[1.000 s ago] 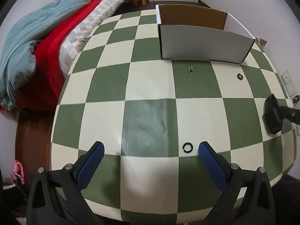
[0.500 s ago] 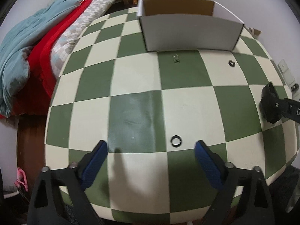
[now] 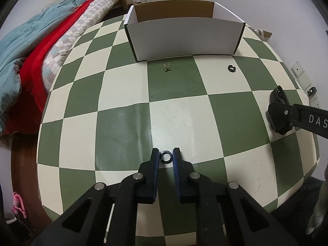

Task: Organize jewelry
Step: 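Carry the watch band and ring into the white box and open both grippers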

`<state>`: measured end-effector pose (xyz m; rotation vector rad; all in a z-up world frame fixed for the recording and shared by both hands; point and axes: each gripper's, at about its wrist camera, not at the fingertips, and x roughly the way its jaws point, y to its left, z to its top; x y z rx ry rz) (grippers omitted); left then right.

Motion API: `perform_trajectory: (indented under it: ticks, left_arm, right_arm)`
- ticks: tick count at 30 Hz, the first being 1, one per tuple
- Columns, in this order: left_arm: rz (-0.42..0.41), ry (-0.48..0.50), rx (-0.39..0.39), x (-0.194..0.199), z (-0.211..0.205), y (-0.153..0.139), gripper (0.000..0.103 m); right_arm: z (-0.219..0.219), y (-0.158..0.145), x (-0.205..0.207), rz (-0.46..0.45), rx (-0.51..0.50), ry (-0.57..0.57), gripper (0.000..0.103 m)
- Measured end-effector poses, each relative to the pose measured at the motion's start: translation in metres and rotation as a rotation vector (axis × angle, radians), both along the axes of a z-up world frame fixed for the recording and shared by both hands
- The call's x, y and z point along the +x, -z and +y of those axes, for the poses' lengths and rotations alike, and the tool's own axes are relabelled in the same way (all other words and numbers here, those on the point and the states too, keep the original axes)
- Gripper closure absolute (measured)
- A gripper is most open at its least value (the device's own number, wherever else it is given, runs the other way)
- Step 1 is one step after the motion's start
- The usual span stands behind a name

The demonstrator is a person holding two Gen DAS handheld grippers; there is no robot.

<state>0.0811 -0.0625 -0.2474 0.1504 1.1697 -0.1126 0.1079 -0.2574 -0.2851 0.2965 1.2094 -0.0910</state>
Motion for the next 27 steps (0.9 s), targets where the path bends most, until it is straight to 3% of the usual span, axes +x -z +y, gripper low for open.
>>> perform_trajectory:
  ticks: [8, 14, 22, 27]
  left_arm:
    - [-0.030, -0.008, -0.010, 0.000, 0.005, -0.013, 0.093]
    - [-0.113, -0.017, -0.041, 0.018, 0.011, -0.055, 0.093]
    - [-0.186, -0.049, -0.130, 0.080, 0.024, -0.117, 0.093]
    - [-0.110, -0.030, -0.211, 0.142, 0.027, -0.129, 0.093]
  right_arm:
    - [0.002, -0.006, -0.002, -0.017, 0.006, -0.001, 0.060]
    - [0.006, -0.030, -0.001, -0.077, 0.005, -0.023, 0.060]
    - [0.023, -0.079, 0.026, -0.166, 0.024, -0.102, 0.060]
    - [0.033, -0.110, 0.070, -0.212, 0.077, -0.161, 0.060]
